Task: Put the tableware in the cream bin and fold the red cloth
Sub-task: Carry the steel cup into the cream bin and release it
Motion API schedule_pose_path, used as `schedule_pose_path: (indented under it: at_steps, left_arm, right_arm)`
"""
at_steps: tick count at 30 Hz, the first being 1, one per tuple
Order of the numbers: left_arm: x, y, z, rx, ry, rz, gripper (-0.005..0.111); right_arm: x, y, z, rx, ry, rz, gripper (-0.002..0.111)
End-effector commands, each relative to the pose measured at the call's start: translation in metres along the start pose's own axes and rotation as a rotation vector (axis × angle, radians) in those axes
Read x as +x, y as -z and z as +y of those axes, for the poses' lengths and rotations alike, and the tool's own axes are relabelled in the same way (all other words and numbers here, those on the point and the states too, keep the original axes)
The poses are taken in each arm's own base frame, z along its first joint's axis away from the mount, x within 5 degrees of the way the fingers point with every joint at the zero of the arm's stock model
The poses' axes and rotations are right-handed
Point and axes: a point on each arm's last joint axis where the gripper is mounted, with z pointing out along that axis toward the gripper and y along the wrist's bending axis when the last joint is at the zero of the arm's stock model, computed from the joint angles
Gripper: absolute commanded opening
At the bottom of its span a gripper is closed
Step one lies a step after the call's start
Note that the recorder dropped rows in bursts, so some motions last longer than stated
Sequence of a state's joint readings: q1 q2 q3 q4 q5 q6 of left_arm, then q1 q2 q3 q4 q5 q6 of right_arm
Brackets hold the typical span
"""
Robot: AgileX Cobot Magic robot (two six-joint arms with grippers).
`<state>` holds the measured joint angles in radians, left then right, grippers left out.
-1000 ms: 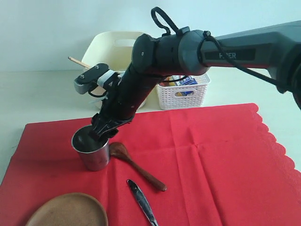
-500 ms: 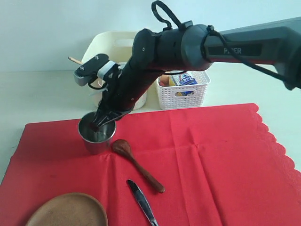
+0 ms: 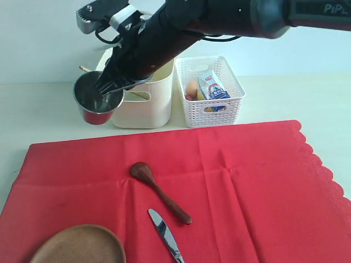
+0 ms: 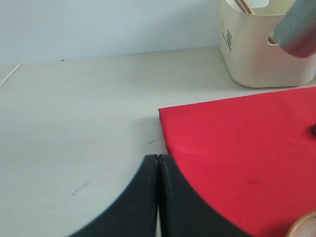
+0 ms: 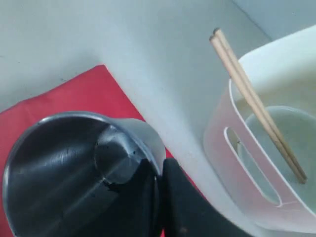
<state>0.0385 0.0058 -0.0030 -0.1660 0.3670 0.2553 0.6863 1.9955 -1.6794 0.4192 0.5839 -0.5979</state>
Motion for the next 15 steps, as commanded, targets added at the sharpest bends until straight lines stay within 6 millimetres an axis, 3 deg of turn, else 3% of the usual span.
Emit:
schedule_pose_path:
  at_steps: [1,15]
  left_arm:
    - [0.0,0.0,0.0,-0.002,-0.004,-0.01,0.0]
    - [0.0,0.0,0.0,-0.002,-0.004,-0.01,0.0]
  right_arm:
    - [-0.012,0.019,0.0,0.021,-0.063,-0.054,0.0]
    - [-0.027,0.025,-0.022,0.234,0.088,-0.228,0.0]
